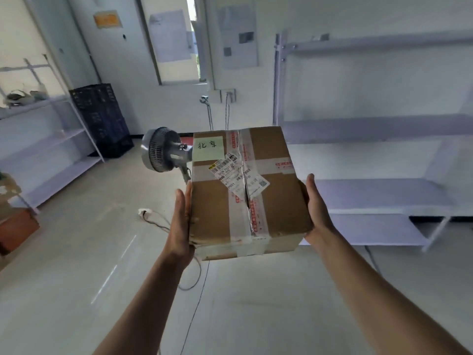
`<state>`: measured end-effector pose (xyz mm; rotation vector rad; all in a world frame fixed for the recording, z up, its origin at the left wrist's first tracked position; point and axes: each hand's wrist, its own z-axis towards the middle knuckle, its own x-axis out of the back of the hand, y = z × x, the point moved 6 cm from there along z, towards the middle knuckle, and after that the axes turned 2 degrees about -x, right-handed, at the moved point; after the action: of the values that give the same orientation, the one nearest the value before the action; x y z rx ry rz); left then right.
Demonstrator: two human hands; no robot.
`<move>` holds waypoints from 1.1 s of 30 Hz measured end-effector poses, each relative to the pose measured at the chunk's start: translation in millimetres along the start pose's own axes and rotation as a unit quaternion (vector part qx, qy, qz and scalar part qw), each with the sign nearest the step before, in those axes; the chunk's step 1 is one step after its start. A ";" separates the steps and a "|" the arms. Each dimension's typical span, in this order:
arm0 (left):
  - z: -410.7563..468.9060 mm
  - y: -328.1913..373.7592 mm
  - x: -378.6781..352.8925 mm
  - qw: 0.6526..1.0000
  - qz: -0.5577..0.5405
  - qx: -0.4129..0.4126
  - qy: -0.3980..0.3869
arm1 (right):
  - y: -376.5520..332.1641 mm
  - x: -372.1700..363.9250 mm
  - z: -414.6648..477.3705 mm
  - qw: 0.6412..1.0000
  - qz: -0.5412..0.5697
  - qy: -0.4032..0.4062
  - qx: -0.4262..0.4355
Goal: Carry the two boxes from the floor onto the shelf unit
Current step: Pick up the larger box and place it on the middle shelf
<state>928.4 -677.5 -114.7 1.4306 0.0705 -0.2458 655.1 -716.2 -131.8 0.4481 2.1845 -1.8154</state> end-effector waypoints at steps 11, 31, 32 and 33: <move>84.6 -62.6 -208.3 0.994 -0.045 0.071 -0.070 | -89.4 202.5 -3.6 0.994 0.028 0.098 0.048; 252.6 -154.8 -464.2 0.967 -0.087 0.150 -0.187 | -198.9 442.1 52.1 0.969 0.024 0.236 0.075; 266.3 -158.2 -474.7 0.966 -0.087 0.150 -0.190 | -205.5 451.9 61.6 0.967 0.020 0.241 0.078; 281.2 -161.7 -484.1 0.966 -0.087 0.149 -0.194 | -212.8 460.5 71.0 0.966 0.015 0.245 0.080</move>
<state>395.8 -912.8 -137.1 1.6515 -0.1695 -0.7016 148.5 -791.3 -133.8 1.0607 2.3110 -2.0419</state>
